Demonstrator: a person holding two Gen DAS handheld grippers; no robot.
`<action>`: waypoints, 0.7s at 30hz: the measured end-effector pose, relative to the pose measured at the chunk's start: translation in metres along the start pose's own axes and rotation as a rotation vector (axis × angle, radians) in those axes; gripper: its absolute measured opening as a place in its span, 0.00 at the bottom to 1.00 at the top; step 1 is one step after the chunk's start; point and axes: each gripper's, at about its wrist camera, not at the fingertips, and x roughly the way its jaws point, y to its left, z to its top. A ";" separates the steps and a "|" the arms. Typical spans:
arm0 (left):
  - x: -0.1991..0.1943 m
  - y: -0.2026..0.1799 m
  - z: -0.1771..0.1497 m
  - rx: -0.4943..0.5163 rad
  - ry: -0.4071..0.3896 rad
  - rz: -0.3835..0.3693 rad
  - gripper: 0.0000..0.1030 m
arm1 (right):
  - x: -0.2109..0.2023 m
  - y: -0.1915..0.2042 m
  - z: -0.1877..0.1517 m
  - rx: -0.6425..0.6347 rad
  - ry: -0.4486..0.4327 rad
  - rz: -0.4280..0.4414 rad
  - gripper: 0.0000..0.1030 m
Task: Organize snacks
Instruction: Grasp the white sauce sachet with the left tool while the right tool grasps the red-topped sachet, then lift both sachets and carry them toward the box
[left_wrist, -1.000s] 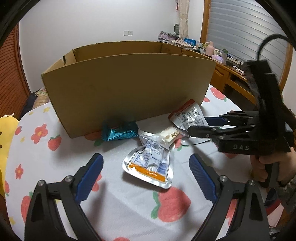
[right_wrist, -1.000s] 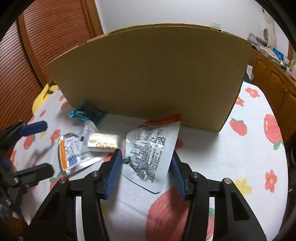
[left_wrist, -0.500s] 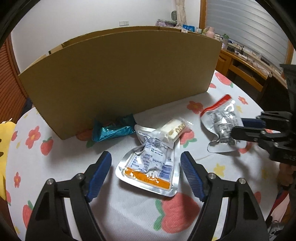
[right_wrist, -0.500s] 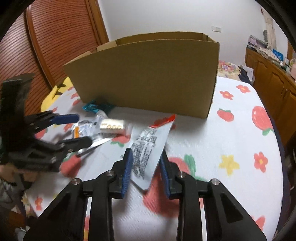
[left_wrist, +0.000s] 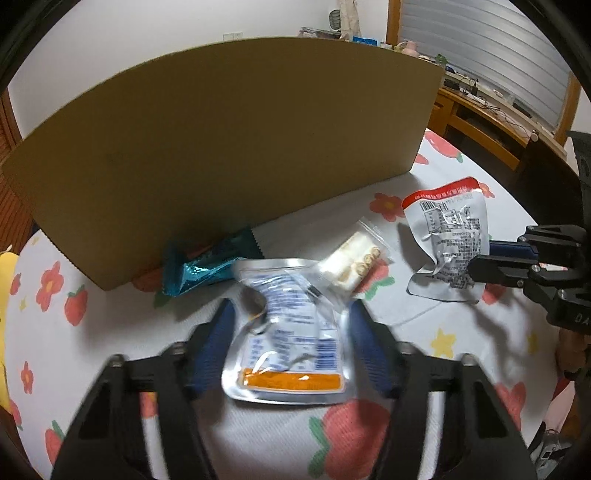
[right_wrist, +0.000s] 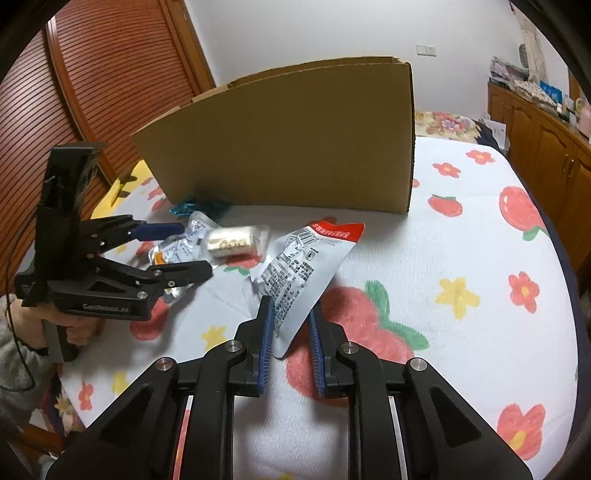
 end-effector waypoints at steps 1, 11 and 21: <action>-0.003 0.001 -0.001 -0.005 -0.004 -0.002 0.52 | -0.001 0.000 0.000 -0.002 -0.003 0.002 0.14; -0.024 0.004 -0.022 0.012 -0.017 -0.014 0.34 | -0.005 0.004 0.002 -0.014 -0.021 0.009 0.11; -0.042 -0.007 -0.048 -0.022 -0.053 -0.035 0.33 | -0.010 0.018 0.004 -0.055 -0.034 0.035 0.02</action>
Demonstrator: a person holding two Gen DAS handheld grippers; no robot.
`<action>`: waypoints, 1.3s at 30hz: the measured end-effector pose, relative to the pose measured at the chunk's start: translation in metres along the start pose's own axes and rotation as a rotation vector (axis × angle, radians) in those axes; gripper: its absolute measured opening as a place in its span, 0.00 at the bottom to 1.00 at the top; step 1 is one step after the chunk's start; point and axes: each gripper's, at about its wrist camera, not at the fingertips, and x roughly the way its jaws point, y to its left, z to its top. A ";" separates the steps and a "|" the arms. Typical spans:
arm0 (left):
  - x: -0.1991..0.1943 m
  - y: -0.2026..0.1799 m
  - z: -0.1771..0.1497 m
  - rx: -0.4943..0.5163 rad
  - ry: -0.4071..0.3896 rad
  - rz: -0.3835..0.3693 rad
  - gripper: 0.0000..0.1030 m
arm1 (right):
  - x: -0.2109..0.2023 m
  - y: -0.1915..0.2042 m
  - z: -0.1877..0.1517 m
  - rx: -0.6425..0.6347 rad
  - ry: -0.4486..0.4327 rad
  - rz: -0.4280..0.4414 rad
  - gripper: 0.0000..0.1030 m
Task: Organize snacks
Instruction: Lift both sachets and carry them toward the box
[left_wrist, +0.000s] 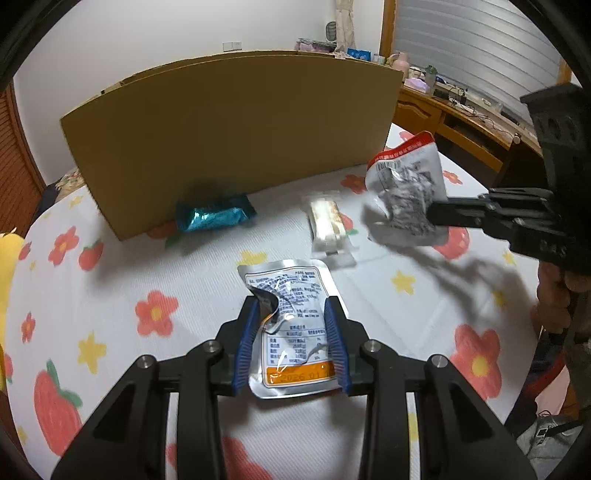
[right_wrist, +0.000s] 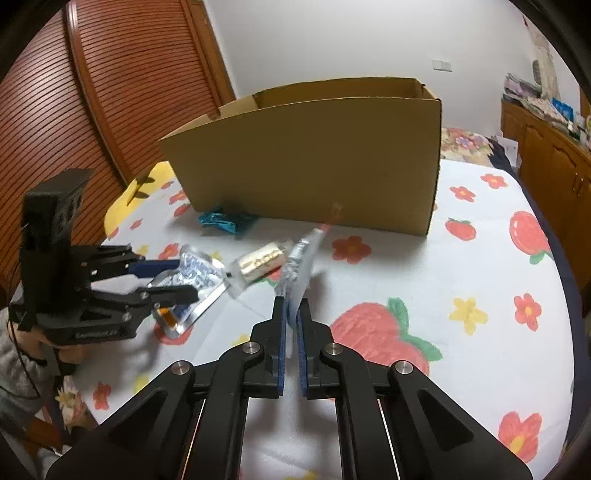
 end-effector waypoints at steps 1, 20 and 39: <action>-0.003 0.000 -0.003 -0.006 -0.010 0.005 0.33 | 0.000 0.001 0.000 0.000 -0.002 -0.003 0.02; -0.035 0.029 -0.011 -0.140 -0.125 0.029 0.33 | -0.016 0.003 0.002 0.000 -0.041 -0.015 0.00; -0.054 0.018 0.015 -0.102 -0.187 0.047 0.33 | -0.048 0.014 0.005 -0.054 -0.096 -0.048 0.00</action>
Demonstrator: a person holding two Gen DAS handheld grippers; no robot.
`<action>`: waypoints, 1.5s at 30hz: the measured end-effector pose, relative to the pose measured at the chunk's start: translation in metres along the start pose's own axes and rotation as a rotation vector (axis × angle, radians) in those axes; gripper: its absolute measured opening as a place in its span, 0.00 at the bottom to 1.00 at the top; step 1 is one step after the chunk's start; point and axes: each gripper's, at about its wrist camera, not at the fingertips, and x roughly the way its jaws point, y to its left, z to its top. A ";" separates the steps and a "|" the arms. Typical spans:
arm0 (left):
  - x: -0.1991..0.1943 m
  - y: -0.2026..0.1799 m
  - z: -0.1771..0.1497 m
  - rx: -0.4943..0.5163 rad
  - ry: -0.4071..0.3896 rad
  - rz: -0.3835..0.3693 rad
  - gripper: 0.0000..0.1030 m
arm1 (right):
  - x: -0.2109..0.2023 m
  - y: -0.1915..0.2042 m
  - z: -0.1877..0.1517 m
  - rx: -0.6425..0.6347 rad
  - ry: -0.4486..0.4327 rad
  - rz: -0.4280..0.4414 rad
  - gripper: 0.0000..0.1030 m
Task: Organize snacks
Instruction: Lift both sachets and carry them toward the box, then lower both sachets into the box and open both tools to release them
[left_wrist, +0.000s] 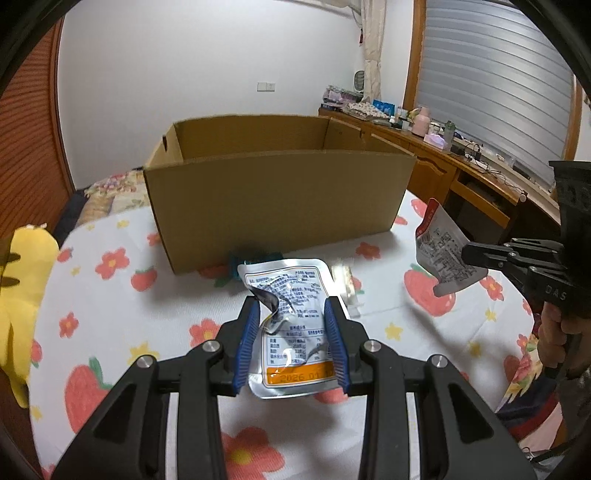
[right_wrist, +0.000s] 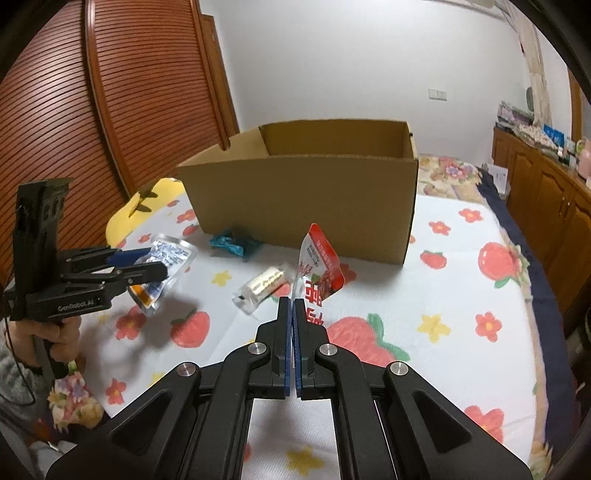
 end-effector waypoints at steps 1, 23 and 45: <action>-0.001 0.000 0.004 0.004 -0.008 0.002 0.33 | -0.002 0.001 0.002 -0.006 -0.006 -0.002 0.00; -0.013 0.009 0.077 0.051 -0.162 0.045 0.33 | -0.033 0.023 0.070 -0.160 -0.127 -0.030 0.00; 0.052 0.071 0.152 0.034 -0.173 0.096 0.34 | 0.037 -0.006 0.150 -0.252 -0.116 -0.064 0.00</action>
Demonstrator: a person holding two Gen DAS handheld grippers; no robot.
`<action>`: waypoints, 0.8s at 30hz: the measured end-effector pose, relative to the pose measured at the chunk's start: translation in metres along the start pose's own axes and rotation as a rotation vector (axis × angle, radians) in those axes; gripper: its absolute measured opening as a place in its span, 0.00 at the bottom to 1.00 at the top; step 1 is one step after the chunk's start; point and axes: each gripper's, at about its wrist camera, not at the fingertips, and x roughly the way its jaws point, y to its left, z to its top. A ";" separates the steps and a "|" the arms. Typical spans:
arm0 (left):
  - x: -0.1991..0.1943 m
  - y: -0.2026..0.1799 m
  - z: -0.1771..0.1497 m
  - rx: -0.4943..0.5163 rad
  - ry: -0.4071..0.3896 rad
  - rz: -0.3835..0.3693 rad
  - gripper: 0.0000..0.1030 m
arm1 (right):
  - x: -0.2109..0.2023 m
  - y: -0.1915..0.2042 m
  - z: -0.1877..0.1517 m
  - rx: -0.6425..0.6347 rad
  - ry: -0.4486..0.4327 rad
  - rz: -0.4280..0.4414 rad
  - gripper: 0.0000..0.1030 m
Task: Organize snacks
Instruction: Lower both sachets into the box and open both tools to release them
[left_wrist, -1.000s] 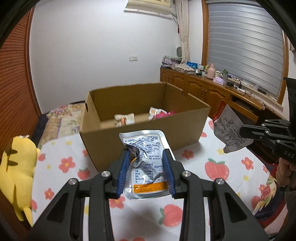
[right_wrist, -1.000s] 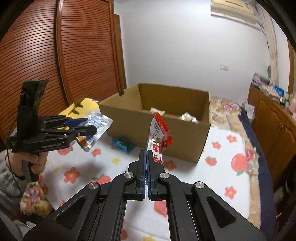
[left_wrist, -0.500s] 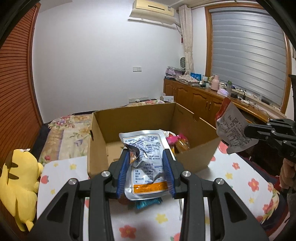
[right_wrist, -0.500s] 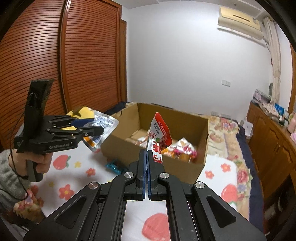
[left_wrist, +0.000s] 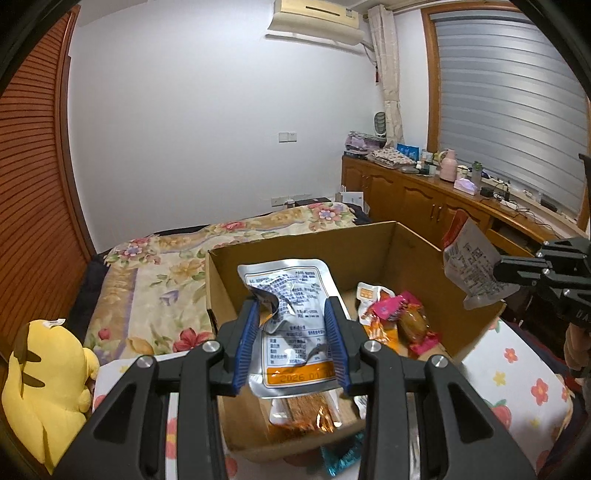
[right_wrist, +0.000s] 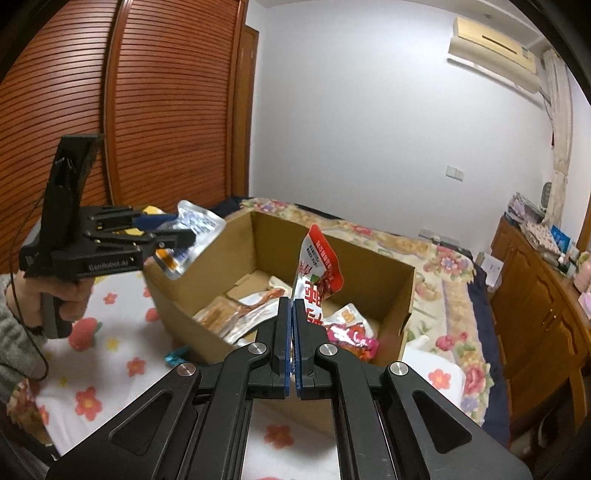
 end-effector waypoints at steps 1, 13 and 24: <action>0.003 0.001 -0.001 -0.001 0.003 -0.002 0.34 | 0.005 -0.002 0.001 0.000 0.004 0.000 0.00; 0.036 -0.004 -0.008 -0.009 0.059 -0.021 0.34 | 0.060 -0.013 -0.014 0.024 0.095 0.026 0.00; 0.045 -0.012 -0.012 -0.002 0.094 -0.036 0.38 | 0.074 -0.015 -0.024 0.049 0.139 0.031 0.00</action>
